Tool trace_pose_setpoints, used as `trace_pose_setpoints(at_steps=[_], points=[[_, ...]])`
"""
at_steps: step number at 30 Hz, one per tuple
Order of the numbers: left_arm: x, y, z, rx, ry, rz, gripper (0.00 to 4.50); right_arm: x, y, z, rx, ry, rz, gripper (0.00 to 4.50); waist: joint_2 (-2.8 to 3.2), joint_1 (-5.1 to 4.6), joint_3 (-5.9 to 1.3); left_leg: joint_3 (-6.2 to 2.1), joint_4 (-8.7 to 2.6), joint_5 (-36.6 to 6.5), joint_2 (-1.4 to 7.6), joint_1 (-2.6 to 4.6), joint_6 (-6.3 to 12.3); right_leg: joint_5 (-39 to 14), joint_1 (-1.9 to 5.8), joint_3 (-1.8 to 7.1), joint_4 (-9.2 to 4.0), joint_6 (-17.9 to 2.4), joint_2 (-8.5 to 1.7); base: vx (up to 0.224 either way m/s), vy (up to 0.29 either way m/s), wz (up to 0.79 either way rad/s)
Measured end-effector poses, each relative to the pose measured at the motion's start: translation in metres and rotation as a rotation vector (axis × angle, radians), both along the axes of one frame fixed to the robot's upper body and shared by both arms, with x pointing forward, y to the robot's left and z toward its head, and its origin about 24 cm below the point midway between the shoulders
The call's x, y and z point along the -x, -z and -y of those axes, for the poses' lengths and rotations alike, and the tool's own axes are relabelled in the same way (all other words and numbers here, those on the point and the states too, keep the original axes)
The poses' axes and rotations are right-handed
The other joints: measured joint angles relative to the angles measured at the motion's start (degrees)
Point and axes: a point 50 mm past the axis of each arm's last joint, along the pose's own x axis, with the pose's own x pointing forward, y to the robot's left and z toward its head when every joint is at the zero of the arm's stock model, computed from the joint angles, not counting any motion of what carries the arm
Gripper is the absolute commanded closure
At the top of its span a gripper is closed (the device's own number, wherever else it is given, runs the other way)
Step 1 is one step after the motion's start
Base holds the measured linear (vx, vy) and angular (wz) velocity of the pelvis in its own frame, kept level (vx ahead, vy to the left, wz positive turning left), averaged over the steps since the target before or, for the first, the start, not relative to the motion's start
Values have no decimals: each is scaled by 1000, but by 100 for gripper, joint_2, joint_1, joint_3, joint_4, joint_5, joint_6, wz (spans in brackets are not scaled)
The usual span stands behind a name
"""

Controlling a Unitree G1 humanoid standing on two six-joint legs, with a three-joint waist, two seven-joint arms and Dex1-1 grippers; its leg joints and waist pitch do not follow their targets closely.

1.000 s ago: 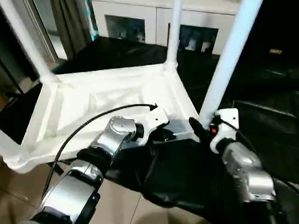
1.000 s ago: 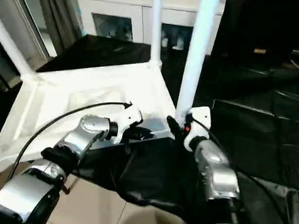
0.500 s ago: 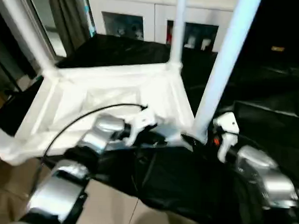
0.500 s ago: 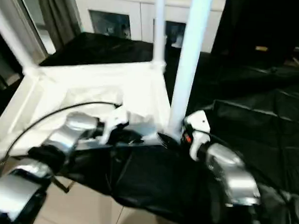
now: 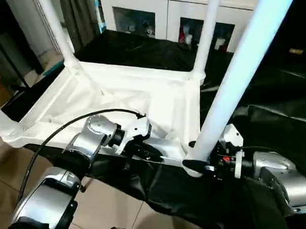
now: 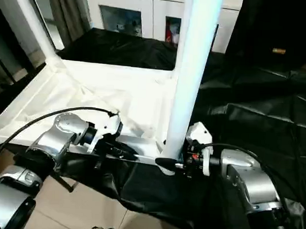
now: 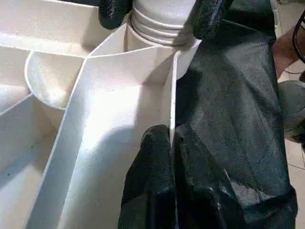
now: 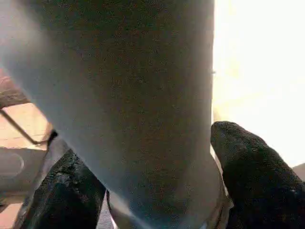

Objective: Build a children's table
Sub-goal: Rotate leg to tighten

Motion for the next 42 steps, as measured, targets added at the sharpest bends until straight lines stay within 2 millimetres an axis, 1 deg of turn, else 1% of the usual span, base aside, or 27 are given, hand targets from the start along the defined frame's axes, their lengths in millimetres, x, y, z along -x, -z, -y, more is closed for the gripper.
trace_pose_setpoints(at_steps=[4, 5, 7, 8, 10, 12, 16, 18, 22, 23, 24, 26, 28, 29, 31, 32, 34, 36, 37, 39, 40, 42], points=[[2, 1, 0, 0, 0, -5, 450, 1, 1, -1, -2, -11, -12, 153, 2, -1, -1, 2, 2, 2, 0, 0, 3, 0, 1, 2, 0, 0, 0, 0, 0, 0], [1, 1, 0, 0, -6, -2, 450, 0, 2, -2, -1, 2, -9, 171, 6, -2, -3, 2, 2, 2, 0, 1, 3, 0, 1, 1, -1, 0, 0, 0, 0, 0], [0, 2, 0, 1, -38, 13, 450, -2, 4, -6, -12, 51, 3, 174, 15, -15, -6, 1, 2, 3, 1, 2, 4, 0, 1, 1, -1, 0, 2, 0, 0, 0], [-2, 3, 0, 5, -65, 25, 450, -3, 6, -8, -15, 96, 11, 175, 23, -23, -9, 1, 2, 0, 1, 6, 0, 0, 3, 1, -1, 0, 2, 0, 0, 0], [-7, 3, 4, 12, -126, 46, 450, -10, 8, -7, -17, 222, 38, 179, 32, -68, -13, 2, 3, -11, -2, 17, -19, 4, 12, 5, -2, -5, 2, 0, 0, 0], [-11, 5, 12, 19, -179, 64, 450, -14, 12, -8, -37, 346, 52, 179, 43, -110, -18, 2, 1, -12, -5, 50, -21, 3, 46, 6, -8, -5, -1, 0, 0, 0], [-17, 7, 26, 28, -274, 82, 450, -24, 16, -12, -61, 574, 69, 180, 51, -177, -22, -8, -16, -13, -24, 70, -23, -10, 61, 13, -15, 18, -6, 0, 0, 0], [-18, 8, 34, 35, -306, 85, 450, -28, 17, -11, -60, 650, 71, 180, 65, -181, -30, -9, -27, -13, -36, 73, -23, -23, 66, 21, -20, 38, -11, 0, 0, 0], [-22, 11, 45, 45, -381, 80, 450, -40, 17, -17, -54, 787, 85, 180, 125, -210, -30, -12, -31, -13, -48, 90, -23, -27, 78, 20, -30, 45, -19, 0, 0, 0], [-22, 11, 46, 48, -389, 79, 450, -41, 17, -17, -53, 795, 89, 180, 136, -213, -30, -13, -34, -13, -49, 90, -23, -27, 79, 19, -38, 46, -20, 0, 0, 0], [-22, 12, 47, 51, -397, 72, 450, -42, 17, -17, -50, 797, 92, 145, 145, -214, -31, -13, -43, -13, -50, 90, -22, -27, 83, 17, -51, 46, -20, 0, 0, 0], [-22, 13, 47, 53, -398, 70, 450, -42, 17, -17, -48, 796, 96, 110, 150, -216, -30, -13, -55, -13, -53, 89, -22, -27, 84, 18, -59, 46, -20, 0, 0, 0], [-21, 12, 47, 54, -391, 69, 450, -40, 17, -17, -45, 777, 99, 105, 150, -213, -32, -15, -60, -12, -53, 87, -21, -27, 84, 17, -59, 45, -19, 0, 0, 0], [-21, 12, 47, 55, -383, 66, 450, -40, 17, -16, -42, 763, 101, 93, 139, -212, -28, -15, -59, -12, -53, 84, -21, -27, 83, 17, -59, 45, -19, 0, 0, 0], [-20, 11, 48, 57, -358, 63, 450, -37, 16, -12, -30, 725, 110, 71, 140, -201, -29, -15, -59, -12, -53, 81, -21, -26, 83, 18, -59, 44, -20, 0, 0, 0], [-20, 11, 47, 58, -344, 61, 450, -35, 15, -10, -23, 695, 114, 64, 123, -195, -22, -14, -60, -12, -53, 76, -21, -25, 81, 18, -58, 44, -20, 0, 0, 0], [-18, 9, 40, 55, -310, 55, 450, -30, 13, -8, -11, 600, 111, 64, 109, -175, -22, -15, -66, -11, -42, 71, -20, -19, 77, 10, -52, 37, -15, 0, 0, 0], [-16, 9, 32, 52, -274, 50, 450, -26, 11, -7, -5, 504, 100, 64, 108, -167, -22, -15, -67, -11, -35, 69, -19, -4, 74, 8, -40, 15, -10, 0, 0, 0], [-13, 9, 26, 46, -233, 50, 450, -21, 9, -5, 9, 417, 93, 64, 101, -156, -20, -15, -66, -11, -31, 64, -19, -14, 67, 5, -28, 31, -9, 0, 0, 0], [-11, 6, 20, 38, -175, 48, 450, -14, 8, -4, 6, 314, 77, 64, 87, -137, -33, -16, -59, 4, -14, 58, 5, -34, 61, -2, -15, 58, 2, 0, 0, 0], [-10, 5, 18, 34, -154, 47, 450, -12, 7, -3, 5, 277, 71, 64, 90, -121, -39, -16, -52, 6, -5, 53, 8, -40, 60, -7, -14, 60, 5, 0, 0, 0], [-9, 3, 15, 25, -119, 47, 450, -10, 5, 0, 12, 217, 61, 64, 67, -93, -39, -13, -52, 4, -2, 46, 7, -50, 56, -9, -14, 58, 5, 0, 0, 0]])
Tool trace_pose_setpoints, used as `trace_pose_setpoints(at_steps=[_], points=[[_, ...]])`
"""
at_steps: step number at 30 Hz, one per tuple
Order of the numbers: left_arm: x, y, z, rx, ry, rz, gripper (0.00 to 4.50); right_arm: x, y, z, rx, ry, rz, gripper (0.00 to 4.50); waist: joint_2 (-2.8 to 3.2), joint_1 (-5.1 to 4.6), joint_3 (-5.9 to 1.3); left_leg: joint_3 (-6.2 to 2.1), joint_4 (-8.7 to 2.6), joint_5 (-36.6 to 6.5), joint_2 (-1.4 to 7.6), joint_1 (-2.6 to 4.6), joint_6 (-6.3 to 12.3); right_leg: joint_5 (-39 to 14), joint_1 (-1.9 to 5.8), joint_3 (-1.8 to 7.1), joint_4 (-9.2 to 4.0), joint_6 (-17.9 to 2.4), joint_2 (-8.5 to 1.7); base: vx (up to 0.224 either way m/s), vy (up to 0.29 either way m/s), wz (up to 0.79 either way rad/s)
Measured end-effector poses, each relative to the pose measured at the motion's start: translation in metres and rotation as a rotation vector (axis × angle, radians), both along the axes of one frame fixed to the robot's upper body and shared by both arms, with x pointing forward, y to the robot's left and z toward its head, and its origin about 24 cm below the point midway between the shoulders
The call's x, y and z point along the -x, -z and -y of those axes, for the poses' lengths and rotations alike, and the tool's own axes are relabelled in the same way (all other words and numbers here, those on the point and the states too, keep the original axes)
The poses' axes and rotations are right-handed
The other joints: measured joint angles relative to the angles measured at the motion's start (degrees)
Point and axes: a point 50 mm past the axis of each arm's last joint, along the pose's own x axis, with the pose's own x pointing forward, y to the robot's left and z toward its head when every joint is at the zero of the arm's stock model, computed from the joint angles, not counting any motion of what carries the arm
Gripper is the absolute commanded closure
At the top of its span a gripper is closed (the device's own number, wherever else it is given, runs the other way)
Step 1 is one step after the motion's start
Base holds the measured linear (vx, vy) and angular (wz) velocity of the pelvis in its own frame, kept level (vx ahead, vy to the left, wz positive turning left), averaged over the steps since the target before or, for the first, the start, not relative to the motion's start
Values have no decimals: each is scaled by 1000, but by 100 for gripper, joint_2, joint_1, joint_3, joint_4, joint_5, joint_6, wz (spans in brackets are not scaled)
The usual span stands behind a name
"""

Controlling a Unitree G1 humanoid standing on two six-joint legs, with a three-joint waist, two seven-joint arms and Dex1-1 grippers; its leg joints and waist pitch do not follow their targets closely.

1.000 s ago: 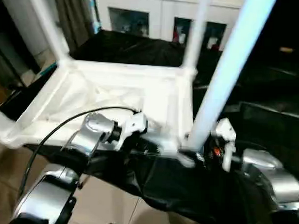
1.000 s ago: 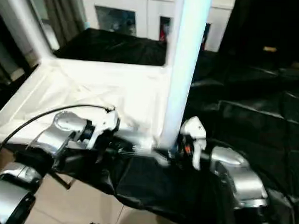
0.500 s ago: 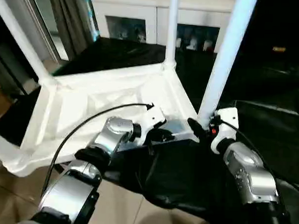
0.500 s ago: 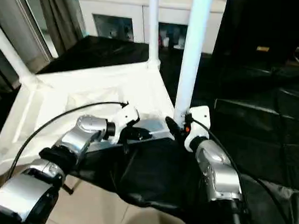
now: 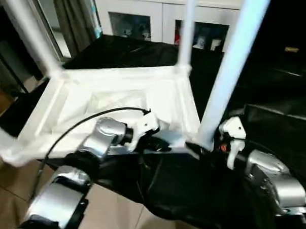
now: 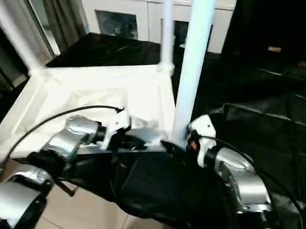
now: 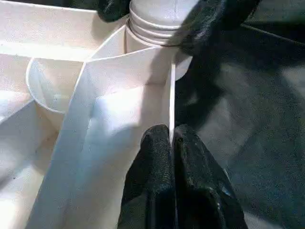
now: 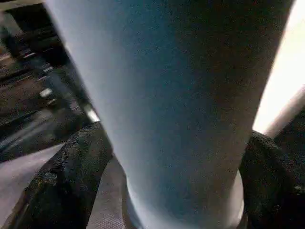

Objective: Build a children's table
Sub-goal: Rotate leg to tighten

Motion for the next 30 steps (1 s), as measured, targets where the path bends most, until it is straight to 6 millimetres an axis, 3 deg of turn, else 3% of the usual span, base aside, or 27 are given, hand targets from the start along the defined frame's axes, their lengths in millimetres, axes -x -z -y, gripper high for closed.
trace_pose_setpoints(at_steps=[3, 7, 18, 22, 27, 30], points=[[4, -2, -8, -9, 49, -13, 450, 5, -3, 2, -9, -95, -21, 64, -19, 30, 7, 7, 17, -13, 0, -17, 6, -5, -10, 4, 0, -9, -3, 0, 0, 0], [7, -1, -17, -20, 90, -48, 450, 9, -3, 3, -13, -167, -48, 97, -28, 58, 13, 8, 37, -15, 2, -17, 9, -3, -10, 6, 12, -15, -3, 0, 0, 0], [8, -1, -17, -23, 88, -49, 450, 10, -1, 2, -10, -177, -58, 174, -55, 58, 31, 15, 50, -14, 3, -13, 9, 8, -7, 14, 13, -32, -4, 0, 0, 0], [3, 0, -13, -16, 12, -9, 450, 4, 4, -2, -25, -37, -23, 182, -66, 14, 36, 16, 51, -27, 0, -7, -14, 14, -3, 20, 12, -42, -4, 0, 0, 0], [-9, 1, 5, -7, -145, 40, 450, -15, 11, -7, -72, 272, 15, 184, -84, -93, 32, 13, 47, -31, -19, 15, -22, 11, 18, 30, 3, -37, -13, 0, 0, 0], [-12, 3, 18, -1, -211, 55, 450, -24, 12, -9, -82, 417, 24, 184, -82, -100, 30, 10, 41, -31, -32, 20, -22, -3, 22, 35, -1, -13, -21, 0, 0, 0]])
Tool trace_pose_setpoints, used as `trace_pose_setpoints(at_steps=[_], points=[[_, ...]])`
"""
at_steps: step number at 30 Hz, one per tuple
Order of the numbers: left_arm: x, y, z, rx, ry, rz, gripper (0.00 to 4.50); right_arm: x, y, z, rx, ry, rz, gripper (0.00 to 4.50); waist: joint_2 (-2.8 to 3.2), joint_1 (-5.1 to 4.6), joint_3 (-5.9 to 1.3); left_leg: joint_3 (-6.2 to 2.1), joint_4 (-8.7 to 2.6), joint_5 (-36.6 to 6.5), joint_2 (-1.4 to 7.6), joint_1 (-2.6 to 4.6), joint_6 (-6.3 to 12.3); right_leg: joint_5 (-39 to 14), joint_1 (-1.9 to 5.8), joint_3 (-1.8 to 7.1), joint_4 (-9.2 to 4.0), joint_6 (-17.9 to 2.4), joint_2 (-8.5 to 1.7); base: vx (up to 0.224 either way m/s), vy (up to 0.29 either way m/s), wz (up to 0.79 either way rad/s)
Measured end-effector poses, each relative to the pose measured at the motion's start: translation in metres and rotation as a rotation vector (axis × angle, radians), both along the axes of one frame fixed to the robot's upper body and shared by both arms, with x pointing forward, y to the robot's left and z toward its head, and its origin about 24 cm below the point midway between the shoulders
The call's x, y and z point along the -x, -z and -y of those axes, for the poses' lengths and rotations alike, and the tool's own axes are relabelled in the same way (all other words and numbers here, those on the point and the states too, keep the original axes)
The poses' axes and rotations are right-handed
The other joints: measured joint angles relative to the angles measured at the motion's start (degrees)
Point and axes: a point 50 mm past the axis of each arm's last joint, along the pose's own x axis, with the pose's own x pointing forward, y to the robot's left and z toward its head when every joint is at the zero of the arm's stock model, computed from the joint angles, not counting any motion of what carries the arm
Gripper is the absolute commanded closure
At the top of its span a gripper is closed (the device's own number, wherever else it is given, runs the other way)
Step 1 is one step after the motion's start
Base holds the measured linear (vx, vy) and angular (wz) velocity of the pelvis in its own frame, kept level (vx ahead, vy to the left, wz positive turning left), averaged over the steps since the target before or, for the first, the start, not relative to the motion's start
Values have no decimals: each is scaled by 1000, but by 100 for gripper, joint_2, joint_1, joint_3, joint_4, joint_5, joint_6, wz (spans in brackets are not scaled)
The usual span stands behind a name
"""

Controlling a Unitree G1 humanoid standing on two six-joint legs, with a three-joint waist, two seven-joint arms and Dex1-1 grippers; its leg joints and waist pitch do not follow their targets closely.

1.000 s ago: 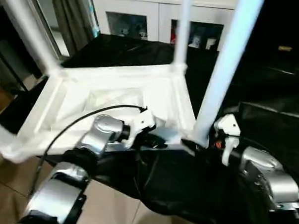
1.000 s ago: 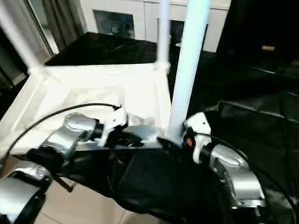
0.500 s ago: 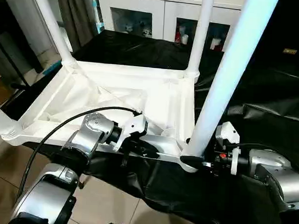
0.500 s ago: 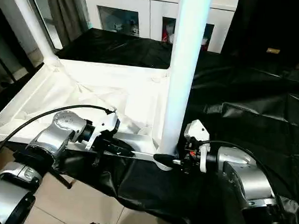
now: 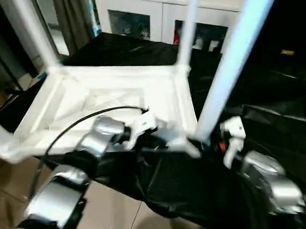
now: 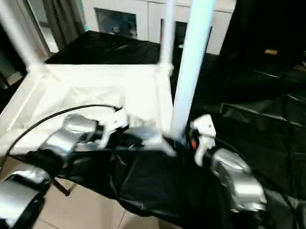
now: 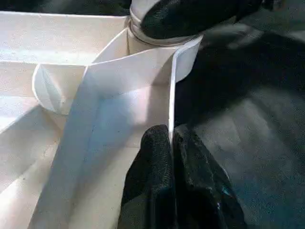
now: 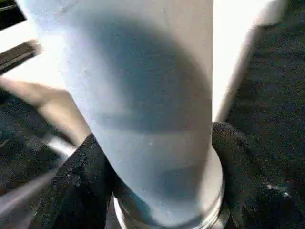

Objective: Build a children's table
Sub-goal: Rotate leg to tighten

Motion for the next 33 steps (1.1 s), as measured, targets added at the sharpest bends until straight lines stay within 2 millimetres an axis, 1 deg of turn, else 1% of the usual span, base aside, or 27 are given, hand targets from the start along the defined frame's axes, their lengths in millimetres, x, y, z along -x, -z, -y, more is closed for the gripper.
trace_pose_setpoints(at_steps=[3, 7, 8, 9, 11, 12, 16, 21, 27, 30, 33], points=[[-3, 1, 10, 3, -57, 10, 450, -8, 1, -5, -1, 123, 3, 184, 6, 2, -4, -4, -3, 0, -2, -1, 0, -2, -1, -1, -2, 3, -1, 0, 0, 0], [-3, 3, 13, 17, -82, -2, 450, -10, 2, -7, 9, 161, 10, 184, 18, 1, -11, -5, -5, 0, -10, -2, 1, -3, -1, 1, -6, 4, -6, 0, 0, 0], [-3, 3, 13, 18, -82, -3, 450, -10, 2, -7, 9, 161, 12, 149, 30, 1, -16, -5, -7, 0, -10, -2, 1, -2, -1, 0, -6, 5, -6, 0, 0, 0], [-3, 3, 13, 18, -80, -4, 450, -10, 2, -7, 8, 161, 12, 149, 30, 1, -16, -5, -10, 0, -10, -2, 1, -2, -1, 0, -6, 5, -6, 0, 0, 0], [-2, 3, 13, 20, -63, -11, 450, -9, 1, -7, 4, 146, 14, 111, 45, 3, -27, -7, -17, 0, -10, -2, 1, -1, -1, -4, -6, 5, -6, 0, 0, 0], [-2, 3, 13, 21, -54, -13, 450, -8, 1, -5, 6, 131, 15, 111, 52, 6, -31, -8, -18, 0, -10, -3, 1, -1, -1, -5, -5, 4, -6, 0, 0, 0], [1, 1, 6, 15, 10, -30, 450, -1, -3, 2, 57, -28, 17, 69, 69, 18, -43, -10, -21, 1, -4, -8, 1, 26, -1, -12, 0, -17, -4, 0, 0, 0], [6, -2, -7, -3, 144, -35, 450, 13, -9, 6, 102, -278, 2, 69, 74, 89, -43, -11, -18, 18, 24, -27, 29, 1, -7, -27, -1, 10, 15, 0, 0, 0], [12, -5, -22, -25, 249, -59, 450, 27, -14, 12, 117, -496, -34, 69, 54, 119, -30, -7, -18, 7, 27, -33, 32, -19, -12, -31, -1, -21, 15, 0, 0, 0], [15, -5, -31, -36, 279, -80, 450, 30, -14, 11, 106, -557, -45, 69, 40, 115, -21, -6, -11, 7, 30, -31, 31, -18, -12, -29, 3, -22, 16, 0, 0, 0], [17, -4, -35, -39, 291, -89, 450, 32, -14, 11, 112, -588, -53, 101, 33, 103, -16, -5, -10, 1, 30, -26, 19, -17, -10, -27, 5, -23, 16, 0, 0, 0]])
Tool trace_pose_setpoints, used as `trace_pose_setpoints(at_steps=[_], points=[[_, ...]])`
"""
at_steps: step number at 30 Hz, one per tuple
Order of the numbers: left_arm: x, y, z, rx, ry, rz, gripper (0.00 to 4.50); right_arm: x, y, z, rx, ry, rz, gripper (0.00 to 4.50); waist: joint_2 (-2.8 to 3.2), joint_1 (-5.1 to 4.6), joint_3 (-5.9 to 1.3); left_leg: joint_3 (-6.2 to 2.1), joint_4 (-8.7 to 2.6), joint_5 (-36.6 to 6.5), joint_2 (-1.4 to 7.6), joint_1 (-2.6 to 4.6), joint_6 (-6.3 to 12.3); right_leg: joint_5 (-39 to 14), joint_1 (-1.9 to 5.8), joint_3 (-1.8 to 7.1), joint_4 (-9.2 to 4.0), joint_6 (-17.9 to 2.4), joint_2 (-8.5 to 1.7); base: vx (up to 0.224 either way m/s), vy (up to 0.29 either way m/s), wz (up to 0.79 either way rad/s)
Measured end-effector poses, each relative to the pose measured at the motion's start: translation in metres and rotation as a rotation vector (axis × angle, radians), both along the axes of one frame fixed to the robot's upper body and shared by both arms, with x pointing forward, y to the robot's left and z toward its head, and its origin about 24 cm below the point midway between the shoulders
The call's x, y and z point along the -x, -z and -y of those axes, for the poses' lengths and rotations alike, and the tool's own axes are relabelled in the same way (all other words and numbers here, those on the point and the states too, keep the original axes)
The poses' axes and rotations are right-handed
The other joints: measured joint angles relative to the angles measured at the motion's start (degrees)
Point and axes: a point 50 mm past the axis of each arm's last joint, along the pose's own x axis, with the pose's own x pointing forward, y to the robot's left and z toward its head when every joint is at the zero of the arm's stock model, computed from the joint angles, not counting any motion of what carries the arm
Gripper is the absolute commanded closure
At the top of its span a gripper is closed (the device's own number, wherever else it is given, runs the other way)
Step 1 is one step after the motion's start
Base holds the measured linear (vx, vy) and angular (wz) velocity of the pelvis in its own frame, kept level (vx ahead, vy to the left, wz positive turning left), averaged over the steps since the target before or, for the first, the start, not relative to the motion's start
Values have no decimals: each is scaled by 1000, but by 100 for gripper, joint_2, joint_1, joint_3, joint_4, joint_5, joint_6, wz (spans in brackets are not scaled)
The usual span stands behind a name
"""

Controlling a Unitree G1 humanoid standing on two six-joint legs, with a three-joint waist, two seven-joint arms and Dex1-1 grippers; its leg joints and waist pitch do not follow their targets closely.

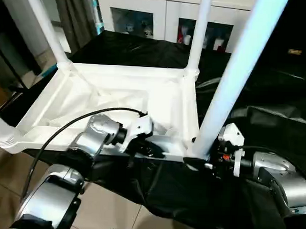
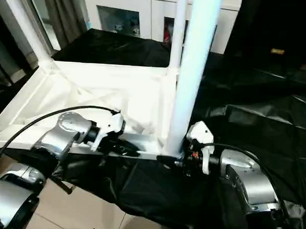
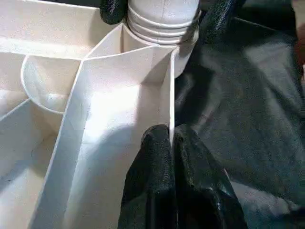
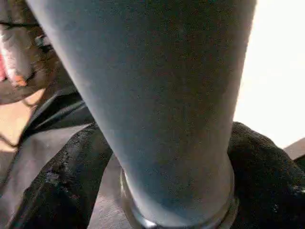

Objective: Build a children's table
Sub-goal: Rotate leg to tighten

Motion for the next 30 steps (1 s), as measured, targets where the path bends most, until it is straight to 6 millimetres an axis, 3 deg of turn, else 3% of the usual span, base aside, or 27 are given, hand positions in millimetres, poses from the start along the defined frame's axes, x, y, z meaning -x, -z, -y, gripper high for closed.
trace_pose_setpoints(at_steps=[2, 4, 9, 13, 16, 22, 28, 29, 30], points=[[1, 0, -1, -1, 7, -5, 450, 0, 0, 0, 0, -4, -2, 106, -3, 1, 2, 1, 0, -8, 0, 1, -14, 0, 0, 0, 2, 0, 0, 0, 0, 0], [1, 0, -1, -1, 9, -5, 450, 0, 0, 0, -1, -7, -4, 144, -3, 1, 2, 1, 0, -8, 0, 1, -14, 0, 0, 0, 3, 0, 0, 0, 0, 0], [0, 1, 4, 6, -5, 6, 450, 1, 4, -1, -2, 23, -5, 167, -4, 5, 2, 1, 3, -7, 0, 8, -12, 1, 6, 1, 4, -2, 0, 0, 0, 0], [-5, 3, 9, 21, -110, 35, 450, -7, 10, -6, -35, 200, 25, 181, -16, -16, 1, 2, 6, -9, -1, 17, -18, 18, 15, 4, 2, -29, 0, 0, 0, 0], [-11, 5, 18, 31, -187, 53, 450, -17, 13, -9, -61, 371, 45, 182, -19, -95, 2, 0, 2, -9, -19, 23, -20, 7, 17, 17, -7, -10, -8, 0, 0, 0], [-20, 8, 37, 39, -337, 76, 450, -37, 17, -21, -86, 668, 60, 183, -17, -128, 1, -9, -5, -9, -31, 34, -20, -7, 16, 21, -20, 12, -11, 0, 0, 0], [-20, 12, 47, 42, -387, 69, 450, -41, 19, -23, -66, 747, 64, 183, 7, -126, -14, -11, -63, -9, -46, 63, -18, -8, 52, 19, -112, 15, -12, 0, 0, 0], [-20, 12, 47, 42, -387, 68, 450, -41, 20, -23, -66, 747, 64, 127, 8, -125, -15, -11, -61, -9, -49, 64, -18, -8, 56, 20, -113, 15, -15, 0, 0, 0], [-20, 12, 47, 42, -386, 68, 450, -41, 20, -23, -68, 748, 64, 113, 10, -122, -17, -11, -60, -9, -51, 65, -17, -8, 57, 19, -113, 15, -17, 0, 0, 0]])
